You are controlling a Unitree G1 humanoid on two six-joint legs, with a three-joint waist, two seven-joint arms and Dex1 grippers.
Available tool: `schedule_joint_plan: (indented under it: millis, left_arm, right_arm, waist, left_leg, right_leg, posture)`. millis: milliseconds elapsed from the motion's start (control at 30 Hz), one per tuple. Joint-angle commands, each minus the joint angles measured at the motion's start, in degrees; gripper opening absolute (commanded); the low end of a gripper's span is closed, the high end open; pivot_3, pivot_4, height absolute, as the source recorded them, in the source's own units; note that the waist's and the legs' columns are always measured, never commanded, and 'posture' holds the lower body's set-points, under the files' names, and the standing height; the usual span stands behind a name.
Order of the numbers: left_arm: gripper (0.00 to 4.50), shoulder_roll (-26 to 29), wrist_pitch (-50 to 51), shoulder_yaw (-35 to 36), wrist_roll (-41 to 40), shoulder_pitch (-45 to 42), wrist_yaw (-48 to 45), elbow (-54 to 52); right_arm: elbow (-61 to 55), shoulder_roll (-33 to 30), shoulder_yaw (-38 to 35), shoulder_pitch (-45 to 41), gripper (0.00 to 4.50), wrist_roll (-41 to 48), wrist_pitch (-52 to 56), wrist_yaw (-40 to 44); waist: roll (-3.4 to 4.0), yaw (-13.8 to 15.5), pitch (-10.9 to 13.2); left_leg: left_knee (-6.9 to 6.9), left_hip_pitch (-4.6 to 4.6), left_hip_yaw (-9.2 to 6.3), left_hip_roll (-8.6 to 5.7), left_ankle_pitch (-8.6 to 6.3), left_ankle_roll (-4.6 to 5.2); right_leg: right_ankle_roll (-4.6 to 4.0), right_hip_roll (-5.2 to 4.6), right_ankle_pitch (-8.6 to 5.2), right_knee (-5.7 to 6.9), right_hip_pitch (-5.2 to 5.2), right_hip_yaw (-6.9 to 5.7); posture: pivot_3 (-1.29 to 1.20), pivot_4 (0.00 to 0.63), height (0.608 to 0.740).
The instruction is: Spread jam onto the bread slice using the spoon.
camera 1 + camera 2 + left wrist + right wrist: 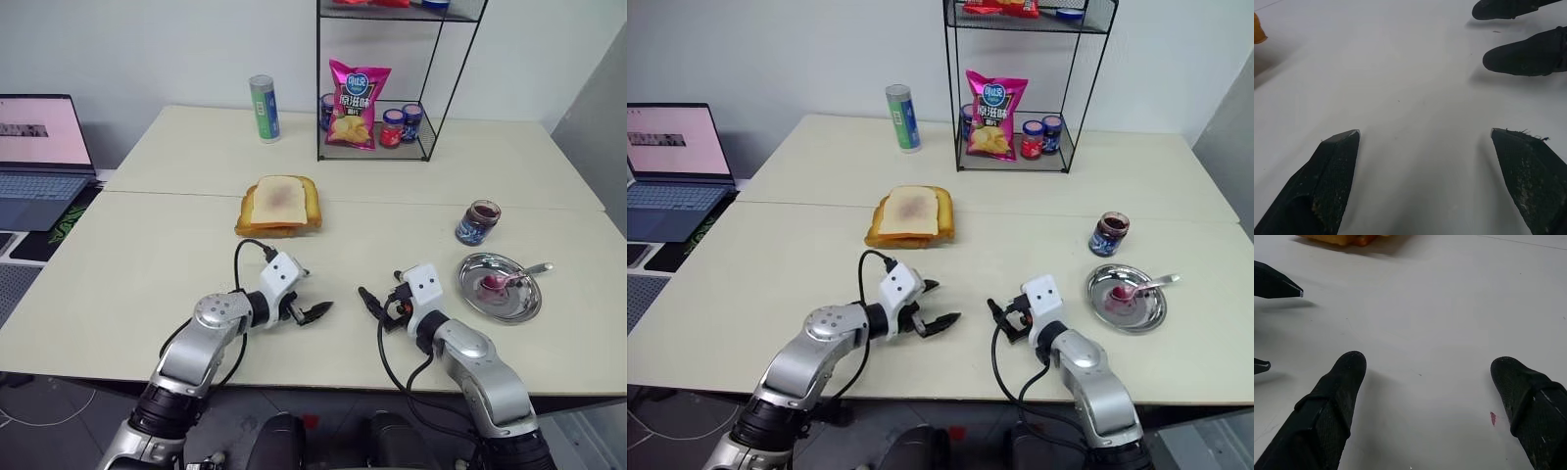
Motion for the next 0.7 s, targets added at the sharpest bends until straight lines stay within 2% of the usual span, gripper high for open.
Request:
schedule_joint_plan:
  millis: [33,367,433,500,567,700]
  left_arm:
    - [4.47,0.21,1.44,1.38,-2.26,-0.12,-0.56,-3.42]
    - [4.47,4.85,6.00,2.43,-5.76,-1.33,-4.22,-6.83]
    - [4.47,5.33,19.65,8.18,-16.59,-3.73,-5.25,-11.48]
    - [4.47,7.94,27.57,14.33,-25.55,-6.87,-6.90,-15.75]
    - [4.47,9.41,29.09,17.28,-27.57,-9.04,-5.76,-16.74]
    - [4.47,4.47,28.33,23.59,-27.10,-14.31,4.17,-10.28]
  right_arm:
    - [-2.39,-2.00,-0.78,-0.56,4.50,0.87,-1.01,1.99]
    - [-4.23,-7.42,-1.72,-3.09,4.50,4.37,-0.71,8.64]
    - [-5.93,-8.15,-4.10,-3.94,4.50,7.60,0.86,10.52]
    - [-7.97,-10.31,-6.69,-5.32,4.50,11.31,3.65,12.90]
    - [-8.86,-12.83,-7.41,-6.73,4.50,12.85,4.98,14.78]
    - [-8.70,-15.03,-6.56,-9.84,4.50,13.40,4.58,16.27]
  waist:
    - [0.00,0.00,0.00]
    - [-0.02,0.01,0.02]
    - [-0.07,-0.01,0.08]
    - [-0.18,-0.07,0.24]
    - [-0.19,-0.09,0.29]
    - [-0.20,0.03,0.27]
  left_leg:
    - [0.00,0.00,0.00,0.00,0.00,0.00]
    - [-0.01,0.01,-0.02,0.00,0.00,0.00]
    - [-0.01,0.00,-0.01,0.00,0.00,0.00]
    - [0.03,-0.07,-0.02,0.02,0.00,0.00]
    - [0.09,-0.12,-0.06,0.02,0.01,0.00]
    - [0.05,0.09,-0.04,-0.04,0.01,0.00]
  right_leg:
    - [0.00,0.00,0.00,0.00,0.00,0.00]
    - [0.05,0.02,-0.03,0.01,0.00,-0.01]
    - [0.04,0.02,-0.03,0.00,0.00,0.00]
    - [0.07,0.03,-0.03,0.01,-0.04,-0.04]
    - [0.11,0.03,-0.02,0.02,-0.07,-0.07]
    - [0.14,0.03,-0.01,-0.05,0.16,-0.03]
  posture:
    - [0.00,0.150,0.740]
    - [0.00,0.150,0.740]
    - [0.00,0.150,0.740]
    - [0.00,0.150,0.740]
    - [0.00,0.150,0.740]
    - [0.00,0.150,0.740]
